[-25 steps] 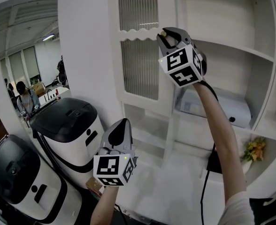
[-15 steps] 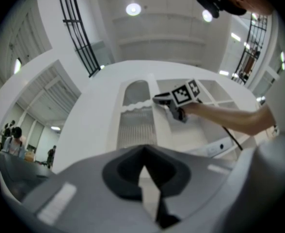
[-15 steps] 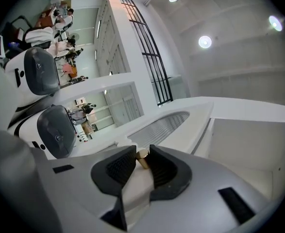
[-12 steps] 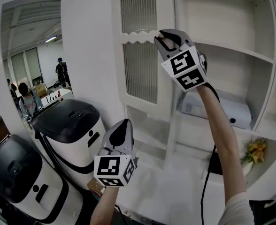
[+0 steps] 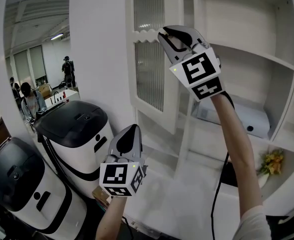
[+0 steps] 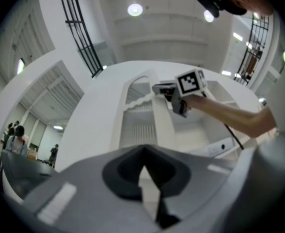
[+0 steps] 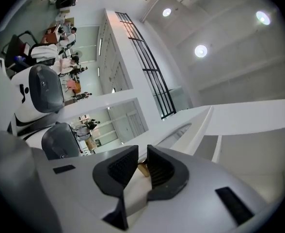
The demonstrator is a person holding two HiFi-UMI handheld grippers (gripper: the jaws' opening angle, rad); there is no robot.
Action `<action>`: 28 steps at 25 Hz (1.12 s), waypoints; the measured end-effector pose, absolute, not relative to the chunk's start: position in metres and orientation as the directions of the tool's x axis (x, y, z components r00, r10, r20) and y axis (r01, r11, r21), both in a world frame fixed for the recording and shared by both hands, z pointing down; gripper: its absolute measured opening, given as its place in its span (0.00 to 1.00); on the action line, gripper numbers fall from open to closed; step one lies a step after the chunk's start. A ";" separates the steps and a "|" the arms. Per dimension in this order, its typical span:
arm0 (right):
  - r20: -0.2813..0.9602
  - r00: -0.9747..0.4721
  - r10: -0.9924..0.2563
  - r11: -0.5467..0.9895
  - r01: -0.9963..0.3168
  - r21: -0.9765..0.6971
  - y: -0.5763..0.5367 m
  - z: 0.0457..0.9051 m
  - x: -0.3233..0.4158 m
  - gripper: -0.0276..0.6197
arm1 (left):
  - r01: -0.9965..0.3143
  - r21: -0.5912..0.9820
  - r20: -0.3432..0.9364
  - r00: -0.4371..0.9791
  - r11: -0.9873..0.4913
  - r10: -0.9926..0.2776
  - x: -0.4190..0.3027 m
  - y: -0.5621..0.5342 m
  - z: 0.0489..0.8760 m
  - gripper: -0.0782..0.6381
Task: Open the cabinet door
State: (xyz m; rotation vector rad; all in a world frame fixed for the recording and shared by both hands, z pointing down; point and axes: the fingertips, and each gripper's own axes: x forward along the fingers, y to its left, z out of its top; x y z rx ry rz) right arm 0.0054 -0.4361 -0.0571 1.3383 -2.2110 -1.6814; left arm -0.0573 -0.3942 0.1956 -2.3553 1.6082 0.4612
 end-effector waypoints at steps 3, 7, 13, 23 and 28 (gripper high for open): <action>-0.436 -0.636 -0.637 0.050 -0.598 0.800 -0.430 -0.059 0.000 0.11 | -0.933 -0.029 -0.403 0.339 -0.359 -0.850 -0.057 -0.392 0.192 0.12; -0.446 -0.653 -0.612 0.049 -0.594 0.803 -0.421 -0.061 -0.006 0.05 | -0.934 -0.044 -0.411 0.341 -0.356 -0.845 -0.057 -0.387 0.188 0.12; -0.438 -0.681 -0.587 0.042 -0.566 0.823 -0.406 -0.058 -0.026 0.05 | -0.940 -0.037 -0.415 0.323 -0.339 -0.851 -0.069 -0.381 0.187 0.12; -0.422 -0.707 -0.567 0.035 -0.533 0.845 -0.391 -0.056 -0.050 0.05 | -0.944 -0.035 -0.429 0.311 -0.328 -0.848 -0.080 -0.371 0.183 0.12; -0.416 -0.727 -0.546 0.044 -0.521 0.852 -0.381 -0.054 -0.067 0.05 | -0.949 -0.032 -0.441 0.295 -0.313 -0.848 -0.090 -0.368 0.180 0.12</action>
